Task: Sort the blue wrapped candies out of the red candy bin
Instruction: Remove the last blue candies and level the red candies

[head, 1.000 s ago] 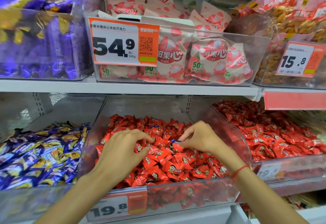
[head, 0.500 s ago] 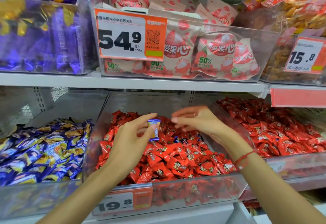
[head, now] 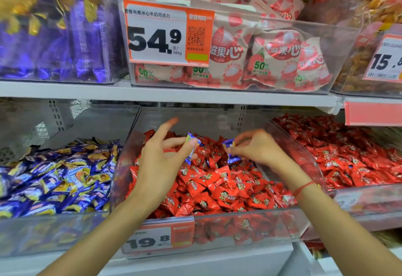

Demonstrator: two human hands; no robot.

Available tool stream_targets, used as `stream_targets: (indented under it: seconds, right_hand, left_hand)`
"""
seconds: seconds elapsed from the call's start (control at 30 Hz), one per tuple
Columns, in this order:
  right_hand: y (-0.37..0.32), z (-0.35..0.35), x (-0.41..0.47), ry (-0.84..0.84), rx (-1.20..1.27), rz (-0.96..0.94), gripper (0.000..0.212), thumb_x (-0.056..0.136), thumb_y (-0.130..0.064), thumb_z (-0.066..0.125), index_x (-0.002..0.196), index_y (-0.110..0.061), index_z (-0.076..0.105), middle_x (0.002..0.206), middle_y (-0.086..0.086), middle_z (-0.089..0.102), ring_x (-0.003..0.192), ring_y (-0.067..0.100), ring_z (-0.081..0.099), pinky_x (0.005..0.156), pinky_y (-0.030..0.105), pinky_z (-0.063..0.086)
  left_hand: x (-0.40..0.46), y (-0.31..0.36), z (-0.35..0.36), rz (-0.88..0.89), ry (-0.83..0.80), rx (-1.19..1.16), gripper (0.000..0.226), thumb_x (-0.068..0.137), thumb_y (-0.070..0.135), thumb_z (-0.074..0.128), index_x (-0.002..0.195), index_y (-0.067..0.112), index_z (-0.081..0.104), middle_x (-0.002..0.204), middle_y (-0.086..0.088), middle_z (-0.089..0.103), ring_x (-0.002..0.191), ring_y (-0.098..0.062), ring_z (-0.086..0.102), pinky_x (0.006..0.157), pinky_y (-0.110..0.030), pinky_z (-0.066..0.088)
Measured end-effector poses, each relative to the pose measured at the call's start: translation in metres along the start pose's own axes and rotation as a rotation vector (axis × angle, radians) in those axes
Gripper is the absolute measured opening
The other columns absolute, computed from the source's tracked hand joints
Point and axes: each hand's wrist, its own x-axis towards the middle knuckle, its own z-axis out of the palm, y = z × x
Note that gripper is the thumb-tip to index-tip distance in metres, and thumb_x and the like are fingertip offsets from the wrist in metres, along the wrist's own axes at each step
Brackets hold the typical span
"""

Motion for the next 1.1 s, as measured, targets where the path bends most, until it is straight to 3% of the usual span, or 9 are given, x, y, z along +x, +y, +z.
stream_targets:
  seconds: [0.1, 0.23, 0.53, 0.7, 0.77, 0.83, 0.9, 1.0, 1.1]
  right_hand:
    - [-0.014, -0.006, -0.011, -0.183, 0.463, 0.12, 0.017, 0.075, -0.016, 0.08, 0.087, -0.01, 0.069, 0.084, 0.007, 0.069, 0.067, 0.006, 0.065, 0.063, 0.014, 0.054]
    - [-0.038, 0.01, -0.031, -0.349, 0.548, 0.086, 0.02, 0.081, -0.015, 0.074, 0.1, -0.01, 0.072, 0.082, 0.001, 0.07, 0.069, 0.004, 0.058, 0.057, 0.012, 0.043]
    - [-0.063, 0.027, -0.04, -0.332, 0.724, -0.045, 0.007, 0.086, -0.011, 0.069, 0.092, -0.013, 0.072, 0.083, 0.004, 0.074, 0.081, 0.011, 0.072, 0.068, 0.015, 0.053]
    - [-0.038, 0.027, 0.016, -0.037, 0.353, -0.038, 0.018, 0.094, -0.001, 0.055, 0.106, -0.002, 0.067, 0.094, 0.015, 0.07, 0.054, -0.008, 0.061, 0.056, 0.006, 0.047]
    - [-0.03, 0.043, 0.032, -0.067, 0.03, -0.156, 0.021, 0.092, -0.004, 0.059, 0.112, 0.001, 0.066, 0.111, 0.016, 0.068, 0.072, -0.01, 0.064, 0.068, 0.005, 0.044]
    - [-0.026, 0.061, 0.041, -0.203, -0.227, -0.209, 0.031, 0.09, -0.01, 0.061, 0.121, -0.01, 0.064, 0.124, 0.008, 0.064, 0.108, 0.012, 0.063, 0.091, 0.019, 0.047]
    - [-0.027, 0.073, 0.045, -0.281, -0.395, -0.229, 0.036, 0.085, -0.009, 0.061, 0.12, -0.019, 0.066, 0.125, 0.003, 0.064, 0.115, 0.021, 0.06, 0.097, 0.028, 0.047]
    - [-0.031, 0.067, 0.041, -0.253, -0.449, -0.223, 0.028, 0.081, -0.012, 0.07, 0.108, -0.02, 0.072, 0.112, 0.001, 0.069, 0.101, 0.018, 0.065, 0.085, 0.019, 0.048]
    - [-0.028, 0.044, 0.027, -0.23, -0.197, -0.125, 0.03, 0.075, -0.016, 0.08, 0.105, -0.016, 0.074, 0.097, 0.003, 0.072, 0.08, 0.013, 0.066, 0.074, 0.016, 0.049]
  left_hand:
    - [0.002, -0.001, 0.0, -0.049, 0.039, -0.048, 0.052, 0.084, 0.024, 0.071, 0.131, 0.024, 0.05, 0.088, 0.011, 0.074, 0.08, -0.001, 0.071, 0.074, -0.016, 0.055]
    - [0.005, -0.008, -0.001, -0.031, 0.054, -0.03, 0.013, 0.096, 0.02, 0.056, 0.104, 0.025, 0.066, 0.083, 0.015, 0.074, 0.086, -0.005, 0.071, 0.071, -0.02, 0.057]
    - [0.001, -0.003, 0.003, 0.069, -0.04, 0.073, 0.02, 0.097, 0.039, 0.051, 0.109, 0.029, 0.064, 0.1, 0.016, 0.07, 0.097, -0.005, 0.066, 0.085, -0.04, 0.056]
    - [0.002, -0.003, -0.003, -0.018, 0.144, 0.014, 0.017, 0.097, 0.035, 0.047, 0.104, 0.03, 0.061, 0.092, 0.021, 0.068, 0.079, 0.0, 0.068, 0.082, -0.046, 0.057]
    - [0.003, -0.001, -0.003, -0.051, 0.142, 0.03, 0.018, 0.098, 0.037, 0.043, 0.105, 0.031, 0.059, 0.092, 0.024, 0.067, 0.077, 0.002, 0.067, 0.084, -0.051, 0.054]
    - [0.003, 0.0, -0.001, -0.064, 0.135, 0.046, 0.019, 0.1, 0.033, 0.041, 0.108, 0.026, 0.057, 0.09, 0.019, 0.067, 0.076, 0.003, 0.066, 0.085, -0.053, 0.053]
    - [0.003, -0.001, -0.001, -0.074, 0.146, 0.047, 0.016, 0.102, 0.026, 0.04, 0.107, 0.023, 0.055, 0.087, 0.011, 0.065, 0.072, 0.005, 0.064, 0.085, -0.054, 0.052]
    - [0.003, -0.003, -0.001, -0.125, 0.153, 0.052, 0.016, 0.102, 0.022, 0.039, 0.1, 0.027, 0.054, 0.086, 0.006, 0.065, 0.066, 0.005, 0.063, 0.087, -0.054, 0.05]
    - [0.003, -0.004, -0.002, -0.109, 0.123, 0.077, 0.014, 0.101, 0.031, 0.04, 0.099, 0.029, 0.053, 0.086, 0.006, 0.066, 0.073, -0.006, 0.065, 0.085, -0.051, 0.051]
